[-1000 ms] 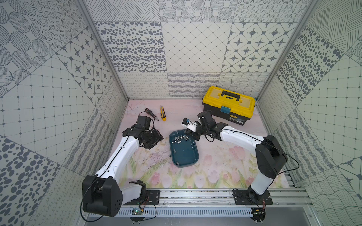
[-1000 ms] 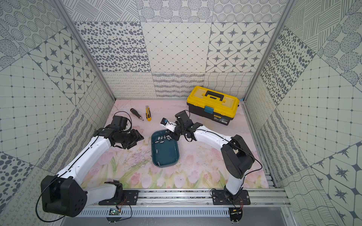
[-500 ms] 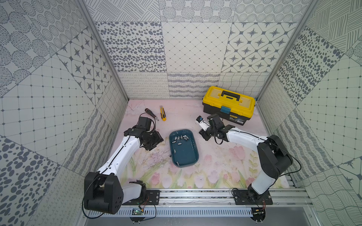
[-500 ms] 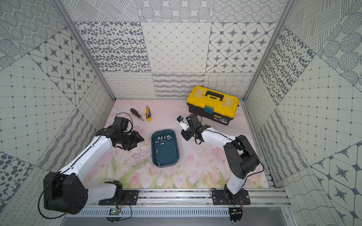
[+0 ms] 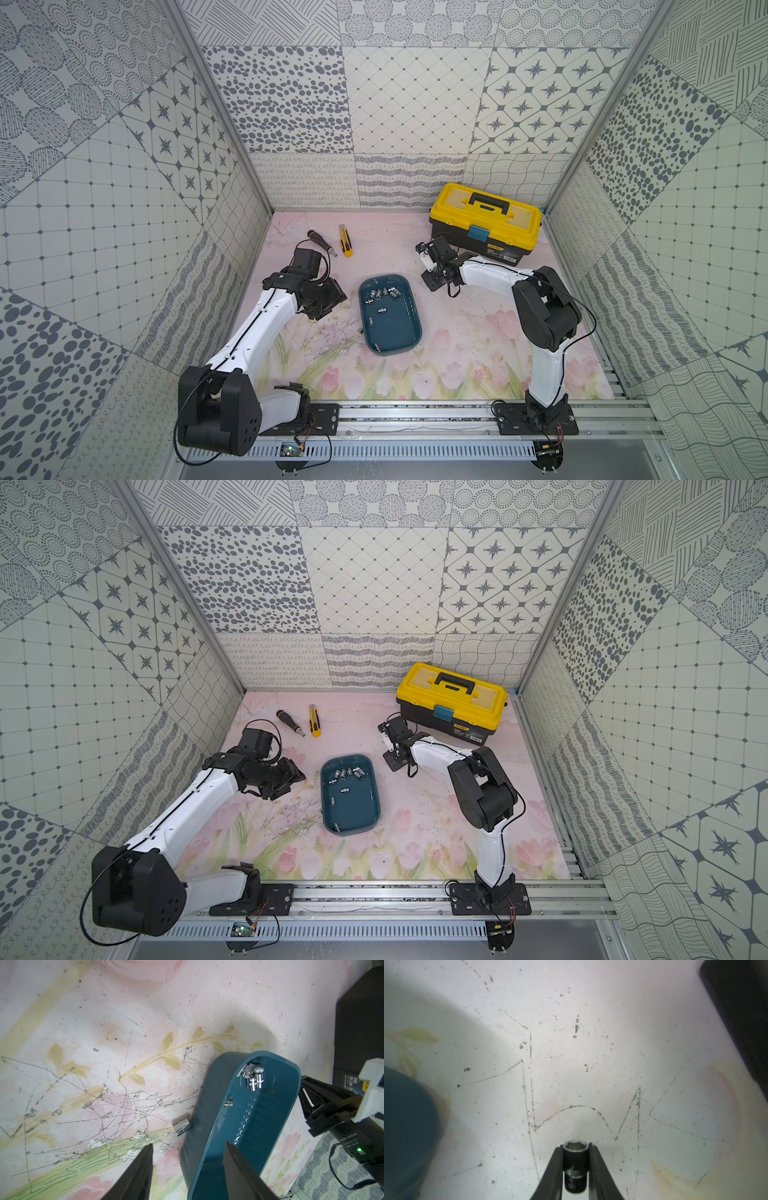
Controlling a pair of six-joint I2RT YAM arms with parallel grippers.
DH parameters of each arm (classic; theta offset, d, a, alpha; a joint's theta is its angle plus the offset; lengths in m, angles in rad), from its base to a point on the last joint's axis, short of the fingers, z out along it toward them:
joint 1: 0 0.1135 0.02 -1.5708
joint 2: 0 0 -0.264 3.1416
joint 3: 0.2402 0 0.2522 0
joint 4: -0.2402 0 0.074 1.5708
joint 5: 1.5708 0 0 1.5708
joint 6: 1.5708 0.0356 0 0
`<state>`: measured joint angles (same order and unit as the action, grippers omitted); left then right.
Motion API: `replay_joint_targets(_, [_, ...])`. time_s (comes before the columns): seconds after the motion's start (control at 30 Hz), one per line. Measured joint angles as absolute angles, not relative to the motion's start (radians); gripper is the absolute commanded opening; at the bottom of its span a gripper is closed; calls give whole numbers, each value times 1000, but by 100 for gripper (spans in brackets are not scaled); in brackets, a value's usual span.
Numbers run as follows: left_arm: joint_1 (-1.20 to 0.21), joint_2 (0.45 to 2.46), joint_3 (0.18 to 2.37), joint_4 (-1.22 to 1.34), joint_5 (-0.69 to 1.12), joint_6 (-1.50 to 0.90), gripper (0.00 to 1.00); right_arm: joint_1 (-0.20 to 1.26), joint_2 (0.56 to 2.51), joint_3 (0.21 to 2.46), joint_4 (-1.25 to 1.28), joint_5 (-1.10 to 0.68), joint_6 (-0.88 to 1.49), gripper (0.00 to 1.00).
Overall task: Take out the socket from the storage box
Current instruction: Place the socket head at the center of the board.
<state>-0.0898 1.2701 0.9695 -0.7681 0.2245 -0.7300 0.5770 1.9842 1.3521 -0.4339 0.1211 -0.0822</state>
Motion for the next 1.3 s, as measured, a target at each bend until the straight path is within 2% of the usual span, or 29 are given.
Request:
replay_joint_targets(0.23, [-89, 1264, 972, -770, 224, -730, 59, 577, 2044, 1414, -500, 129, -74, 28])
replay_joint_targets(0.5, [-89, 1256, 976, -773, 224, -730, 59, 576, 2049, 1425, -520, 133, -62, 45])
replay_joint_targets(1.0, [-99, 1251, 1026, -779, 229, -701, 59, 522, 1874, 1329, -496, 26, -51, 52])
replay_joint_targets(1.1, [-143, 1251, 1061, -785, 226, -683, 59, 521, 1802, 1306, -496, 0, -35, 54])
replay_joint_targets(1.3, [-319, 1304, 1154, -809, 175, -667, 59, 521, 1656, 1267, -497, -53, 20, 60])
